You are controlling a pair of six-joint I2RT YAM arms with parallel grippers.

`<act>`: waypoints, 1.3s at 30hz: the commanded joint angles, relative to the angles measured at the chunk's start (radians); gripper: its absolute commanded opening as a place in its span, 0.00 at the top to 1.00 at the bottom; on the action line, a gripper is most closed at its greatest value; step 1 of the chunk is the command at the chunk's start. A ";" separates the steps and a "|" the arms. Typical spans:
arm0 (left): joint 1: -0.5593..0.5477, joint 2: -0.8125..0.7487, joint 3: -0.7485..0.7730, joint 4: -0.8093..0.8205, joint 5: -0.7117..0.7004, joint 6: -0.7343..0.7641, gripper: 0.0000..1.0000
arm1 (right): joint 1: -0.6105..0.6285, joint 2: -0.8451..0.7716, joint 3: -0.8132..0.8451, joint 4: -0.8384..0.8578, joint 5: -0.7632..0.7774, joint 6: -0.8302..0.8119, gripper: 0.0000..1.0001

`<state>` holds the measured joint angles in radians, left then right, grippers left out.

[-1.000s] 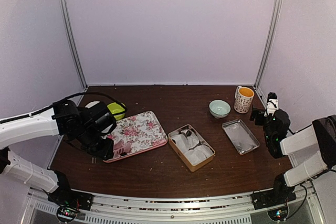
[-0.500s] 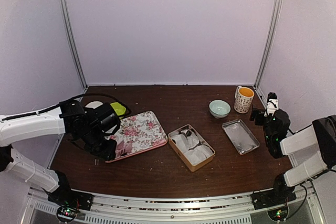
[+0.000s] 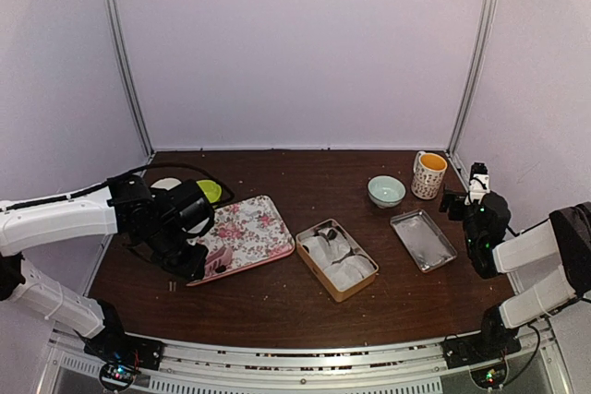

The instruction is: Pack the chocolate

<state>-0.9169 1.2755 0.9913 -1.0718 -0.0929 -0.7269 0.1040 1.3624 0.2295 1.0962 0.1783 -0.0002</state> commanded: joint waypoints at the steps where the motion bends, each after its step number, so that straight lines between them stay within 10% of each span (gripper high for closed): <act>1: 0.006 -0.003 0.028 0.015 0.001 0.008 0.75 | -0.009 -0.003 0.014 0.002 -0.005 0.002 0.00; 39: 0.006 0.070 0.063 0.075 -0.025 0.020 0.65 | -0.009 -0.003 0.014 0.003 -0.005 0.003 0.00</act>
<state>-0.9169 1.3350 1.0679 -1.0409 -0.1257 -0.7193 0.1040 1.3624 0.2295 1.0962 0.1783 -0.0006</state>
